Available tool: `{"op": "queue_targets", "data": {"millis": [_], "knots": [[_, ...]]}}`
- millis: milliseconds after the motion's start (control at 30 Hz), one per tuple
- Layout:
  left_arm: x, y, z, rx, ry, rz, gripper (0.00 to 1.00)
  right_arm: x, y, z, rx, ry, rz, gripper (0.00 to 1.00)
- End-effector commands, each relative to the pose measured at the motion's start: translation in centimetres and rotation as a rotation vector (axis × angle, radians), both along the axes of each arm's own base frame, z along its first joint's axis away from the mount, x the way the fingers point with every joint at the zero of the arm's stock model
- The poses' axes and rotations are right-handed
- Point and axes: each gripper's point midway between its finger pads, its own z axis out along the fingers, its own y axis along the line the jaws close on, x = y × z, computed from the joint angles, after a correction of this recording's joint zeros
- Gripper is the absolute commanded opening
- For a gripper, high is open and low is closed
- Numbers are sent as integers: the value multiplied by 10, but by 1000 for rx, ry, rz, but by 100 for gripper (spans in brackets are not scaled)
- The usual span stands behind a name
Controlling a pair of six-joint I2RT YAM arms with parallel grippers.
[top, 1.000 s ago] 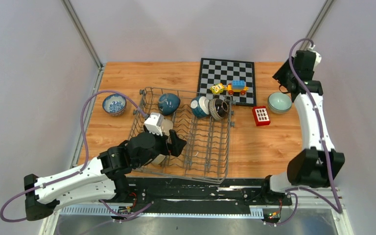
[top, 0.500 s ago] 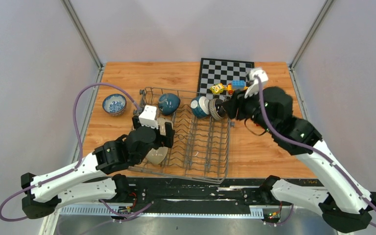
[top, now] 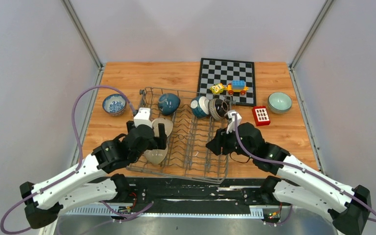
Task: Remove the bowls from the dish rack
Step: Pick up the bowl from the dish rack.
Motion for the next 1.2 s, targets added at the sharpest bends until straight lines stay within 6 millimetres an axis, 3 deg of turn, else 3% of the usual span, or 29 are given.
{"op": "queue_targets", "data": {"millis": [0,100,233,367,633,700,900,1167], "knots": [[-8,18,-22,-32,88,29,99,23,24,45,197,-85,-65,51],[-8,3,-19,-96,88,-30,99,48,3,45,98,-130,-216,51],[1,-42,6,-224,35,-164,99,77,-30,38,-4,-124,-370,51],[24,-87,30,-298,-14,-257,99,110,-61,32,36,-57,-473,50],[73,-167,57,-485,-4,-359,96,150,-80,27,-70,-56,-524,56],[84,-183,53,-499,21,-361,96,156,-82,24,-73,-50,-536,57],[115,-189,35,-571,84,-211,94,175,-81,13,-73,-19,-538,57],[167,-156,5,-626,153,-140,93,194,-66,18,-60,-31,-474,58]]}}
